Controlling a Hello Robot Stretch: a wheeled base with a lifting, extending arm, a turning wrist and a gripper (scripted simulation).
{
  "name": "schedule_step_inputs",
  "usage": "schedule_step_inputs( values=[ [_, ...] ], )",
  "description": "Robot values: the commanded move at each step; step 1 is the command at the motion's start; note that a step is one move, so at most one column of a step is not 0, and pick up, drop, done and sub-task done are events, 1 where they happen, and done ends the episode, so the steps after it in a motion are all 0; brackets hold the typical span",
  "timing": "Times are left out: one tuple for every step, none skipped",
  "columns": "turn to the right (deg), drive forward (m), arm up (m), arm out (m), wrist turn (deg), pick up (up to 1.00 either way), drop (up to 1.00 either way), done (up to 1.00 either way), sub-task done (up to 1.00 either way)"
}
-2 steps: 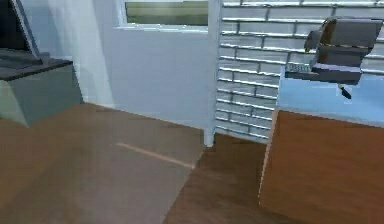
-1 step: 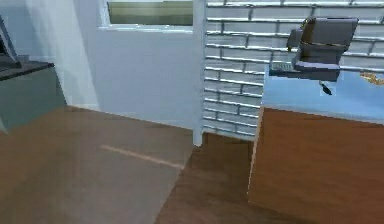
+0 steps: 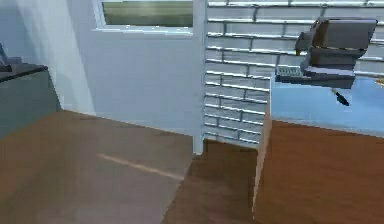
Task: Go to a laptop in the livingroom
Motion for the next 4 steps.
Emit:
schedule_step_inputs(
  values=[
    [-45.0,0.00,0.00,0.00,0.0,0.00,0.00,0.00,0.00],
    [-6.0,0.00,0.00,0.00,0.0,0.00,0.00,0.00,0.00],
    [0.0,0.85,0.00,0.00,0.0,0.00,0.00,0.00,0.00],
    [-45.0,0.00,0.00,0.00,0.0,0.00,0.00,0.00,0.00]
  ],
)
